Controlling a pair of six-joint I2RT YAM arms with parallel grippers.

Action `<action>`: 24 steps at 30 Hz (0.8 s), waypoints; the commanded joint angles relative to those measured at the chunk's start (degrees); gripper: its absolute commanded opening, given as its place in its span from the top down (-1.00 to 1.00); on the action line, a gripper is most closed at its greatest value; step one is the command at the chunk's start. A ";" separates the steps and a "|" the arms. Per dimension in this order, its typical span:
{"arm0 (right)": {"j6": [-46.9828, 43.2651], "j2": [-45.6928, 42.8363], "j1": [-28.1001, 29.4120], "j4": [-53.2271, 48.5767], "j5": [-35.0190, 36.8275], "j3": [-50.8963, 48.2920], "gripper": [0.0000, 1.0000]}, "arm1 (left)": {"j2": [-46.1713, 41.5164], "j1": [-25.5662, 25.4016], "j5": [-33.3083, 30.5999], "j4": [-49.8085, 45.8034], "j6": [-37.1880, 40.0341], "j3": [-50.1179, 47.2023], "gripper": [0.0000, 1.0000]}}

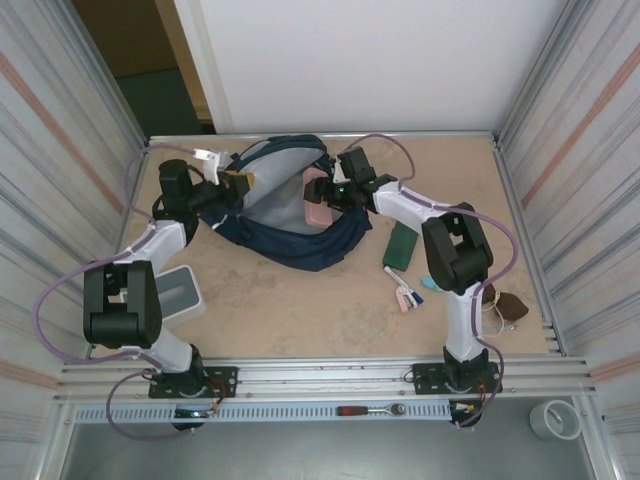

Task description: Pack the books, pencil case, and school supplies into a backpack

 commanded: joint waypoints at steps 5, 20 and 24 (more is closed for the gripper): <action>7.18 7.10 3.02 3.07 -0.25 10.01 0.01 | -0.55 -1.57 3.75 1.81 -2.48 2.57 0.76; 9.31 10.57 5.73 2.17 4.64 16.24 -0.88 | -0.25 -3.16 1.57 1.44 -3.51 3.72 0.76; 7.64 6.81 4.91 3.44 4.29 11.12 -0.82 | 0.40 -3.14 1.62 1.57 -3.77 4.07 0.76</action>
